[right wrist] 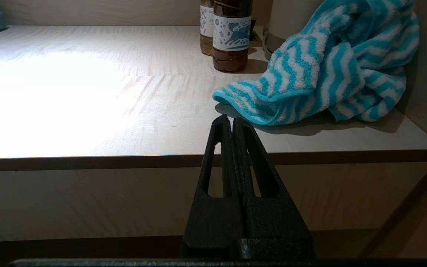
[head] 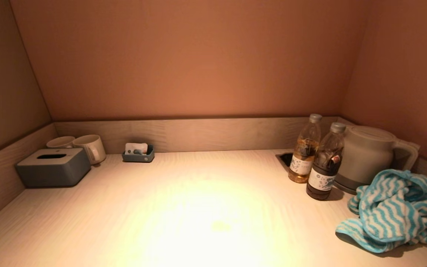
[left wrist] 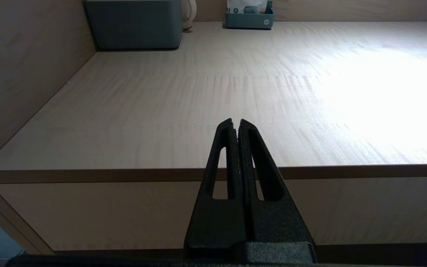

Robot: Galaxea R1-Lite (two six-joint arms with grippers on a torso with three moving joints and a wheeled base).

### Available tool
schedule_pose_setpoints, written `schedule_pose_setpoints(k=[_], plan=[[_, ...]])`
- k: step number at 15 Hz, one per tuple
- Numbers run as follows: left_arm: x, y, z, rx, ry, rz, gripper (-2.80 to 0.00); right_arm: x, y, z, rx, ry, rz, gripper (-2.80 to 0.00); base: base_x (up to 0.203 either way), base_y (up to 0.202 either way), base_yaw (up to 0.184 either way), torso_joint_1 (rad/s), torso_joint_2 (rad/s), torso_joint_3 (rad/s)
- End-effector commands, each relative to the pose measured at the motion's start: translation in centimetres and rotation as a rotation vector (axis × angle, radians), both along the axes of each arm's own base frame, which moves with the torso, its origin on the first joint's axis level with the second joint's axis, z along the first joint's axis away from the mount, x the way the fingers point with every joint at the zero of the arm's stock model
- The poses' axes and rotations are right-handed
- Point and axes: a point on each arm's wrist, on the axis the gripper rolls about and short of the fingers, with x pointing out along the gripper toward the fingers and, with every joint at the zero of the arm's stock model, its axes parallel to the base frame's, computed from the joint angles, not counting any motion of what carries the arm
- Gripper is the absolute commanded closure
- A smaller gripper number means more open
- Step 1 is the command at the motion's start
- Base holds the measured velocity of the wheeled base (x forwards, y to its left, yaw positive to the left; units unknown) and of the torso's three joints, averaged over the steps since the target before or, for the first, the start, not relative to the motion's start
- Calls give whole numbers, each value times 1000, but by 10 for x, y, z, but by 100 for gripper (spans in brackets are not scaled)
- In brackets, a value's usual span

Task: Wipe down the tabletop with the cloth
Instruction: Pick up the tablecloth

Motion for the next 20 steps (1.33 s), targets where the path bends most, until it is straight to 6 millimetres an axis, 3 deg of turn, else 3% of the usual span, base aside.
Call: schedule_pose_setpoints(k=[1,16,17,20], plan=[[0,0,0,0,0,0,0,0,0,0,-1,-1,1,0,0,0,0,0,0,0],[0,0,0,-1,0,0,0,-2,0,5,-79,-11,5,0,0,0,0,0,0,0],[0,0,0,-1,0,0,0,-3,0,8,-81,-23,6,0,0,0,0,0,0,0],[0,0,0,-1,0,0,0,-21,1,55,-88,-129,22,0,0,0,0,0,0,0]])
